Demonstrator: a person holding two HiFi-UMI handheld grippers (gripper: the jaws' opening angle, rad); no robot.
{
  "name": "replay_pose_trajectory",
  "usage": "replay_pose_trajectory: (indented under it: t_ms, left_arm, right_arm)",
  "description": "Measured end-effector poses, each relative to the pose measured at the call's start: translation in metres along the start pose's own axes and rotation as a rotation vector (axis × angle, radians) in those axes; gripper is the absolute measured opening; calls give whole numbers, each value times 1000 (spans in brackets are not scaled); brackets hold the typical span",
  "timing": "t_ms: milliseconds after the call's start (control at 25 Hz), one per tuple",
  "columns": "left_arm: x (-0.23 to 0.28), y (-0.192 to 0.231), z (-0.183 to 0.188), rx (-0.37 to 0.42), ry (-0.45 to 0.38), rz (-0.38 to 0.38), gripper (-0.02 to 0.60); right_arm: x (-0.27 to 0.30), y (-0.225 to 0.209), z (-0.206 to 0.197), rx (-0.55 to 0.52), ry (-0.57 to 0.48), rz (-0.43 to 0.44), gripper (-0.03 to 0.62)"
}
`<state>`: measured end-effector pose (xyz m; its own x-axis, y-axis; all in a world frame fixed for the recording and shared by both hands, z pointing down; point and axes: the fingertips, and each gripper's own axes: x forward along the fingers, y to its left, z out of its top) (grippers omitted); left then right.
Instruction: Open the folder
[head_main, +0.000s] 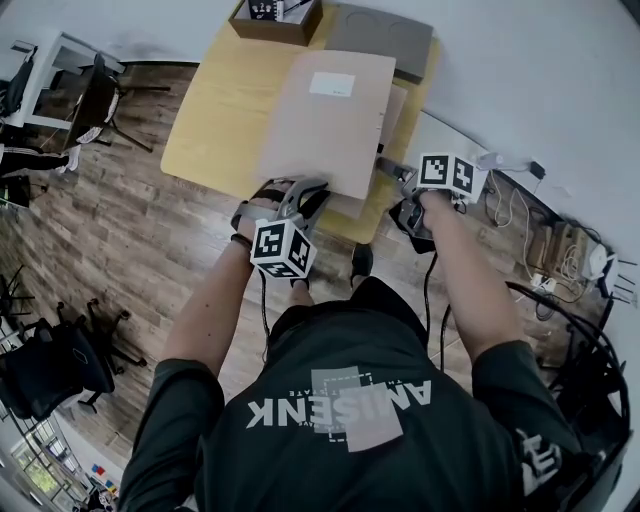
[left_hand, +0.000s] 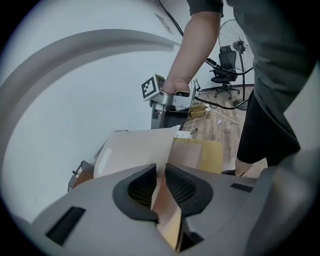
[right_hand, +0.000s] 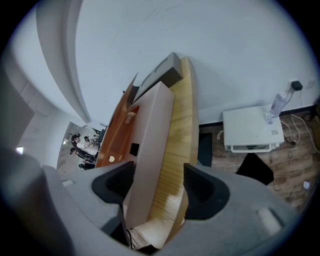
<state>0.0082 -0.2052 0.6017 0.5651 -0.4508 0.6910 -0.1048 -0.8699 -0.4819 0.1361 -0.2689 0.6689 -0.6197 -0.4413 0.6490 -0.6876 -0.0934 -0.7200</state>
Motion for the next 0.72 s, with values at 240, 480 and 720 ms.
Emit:
replay_pose_trajectory:
  t_ms: [240, 480, 720]
  left_arm:
    - [-14, 5, -7, -124, -14, 56, 48]
    - [-34, 23, -6, -225, -46, 198, 38]
    - [-55, 50, -6, -378, -89, 404, 38]
  right_arm:
    - [1, 1, 0, -16, 10, 4, 304]
    - [3, 0, 2, -27, 25, 8, 304]
    - [4, 1, 2, -43, 41, -3, 304]
